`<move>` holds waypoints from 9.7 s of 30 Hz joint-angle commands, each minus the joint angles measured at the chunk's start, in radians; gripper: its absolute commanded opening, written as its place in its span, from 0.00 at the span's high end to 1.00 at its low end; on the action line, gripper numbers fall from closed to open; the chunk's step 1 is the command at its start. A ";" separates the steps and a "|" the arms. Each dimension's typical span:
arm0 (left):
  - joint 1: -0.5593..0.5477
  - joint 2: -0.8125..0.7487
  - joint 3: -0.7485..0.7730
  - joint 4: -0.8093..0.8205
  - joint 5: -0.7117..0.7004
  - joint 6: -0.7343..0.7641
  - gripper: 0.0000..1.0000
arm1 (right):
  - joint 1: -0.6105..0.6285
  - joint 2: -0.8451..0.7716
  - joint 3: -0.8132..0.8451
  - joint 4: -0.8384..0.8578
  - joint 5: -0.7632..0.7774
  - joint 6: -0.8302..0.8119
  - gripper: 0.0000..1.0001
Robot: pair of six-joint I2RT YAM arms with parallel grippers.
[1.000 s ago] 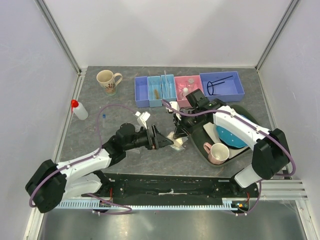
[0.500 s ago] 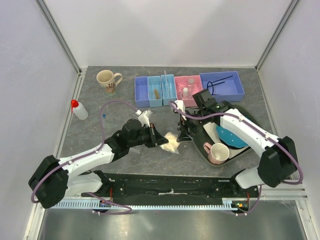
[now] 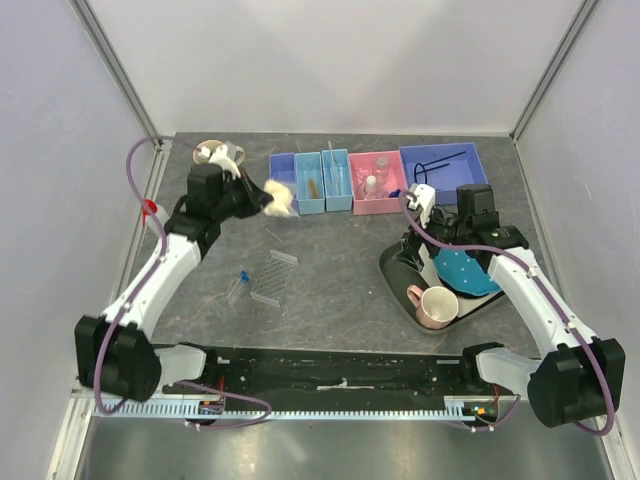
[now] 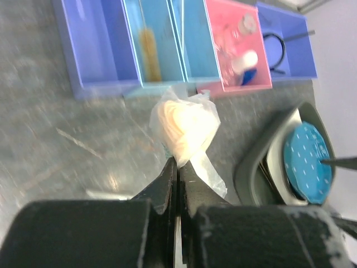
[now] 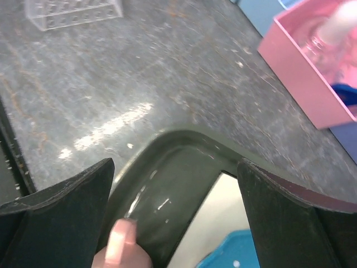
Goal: Organize the chemistry lab equipment
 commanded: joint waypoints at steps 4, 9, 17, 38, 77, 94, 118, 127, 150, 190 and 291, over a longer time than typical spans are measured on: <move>0.077 0.315 0.305 -0.044 -0.008 0.205 0.98 | -0.063 -0.022 -0.041 0.171 0.166 0.079 0.02; 0.080 0.478 0.485 -0.069 -0.027 0.233 0.98 | -0.072 -0.040 -0.049 0.188 0.233 0.078 0.02; 0.078 0.690 0.696 -0.170 -0.114 0.283 0.98 | -0.075 -0.048 -0.058 0.194 0.244 0.076 0.02; 0.055 0.929 1.002 -0.402 -0.107 0.324 0.50 | -0.080 -0.037 -0.070 0.207 0.249 0.074 0.02; 0.265 0.007 -0.001 -0.228 -0.314 0.221 0.10 | -0.086 -0.023 -0.074 0.204 0.187 0.084 0.02; 0.265 0.360 0.095 -0.383 -0.309 0.294 0.38 | -0.086 -0.028 -0.074 0.199 0.181 0.079 0.02; 0.313 0.682 0.313 -0.389 -0.533 0.449 0.54 | -0.086 -0.019 -0.074 0.196 0.161 0.079 0.02; 0.324 0.728 0.305 -0.398 -0.464 0.437 0.75 | -0.084 -0.020 -0.074 0.196 0.166 0.076 0.02; 0.279 -0.138 -0.190 -0.111 0.385 0.287 0.98 | -0.083 0.033 -0.011 0.058 -0.181 -0.027 0.02; -0.374 -0.436 -0.436 0.267 0.215 0.035 0.98 | 0.502 0.521 0.555 -0.115 -0.238 0.502 0.51; 0.087 -0.399 -0.172 -0.343 -0.487 0.348 0.04 | 0.730 0.834 0.565 0.374 0.463 0.226 0.85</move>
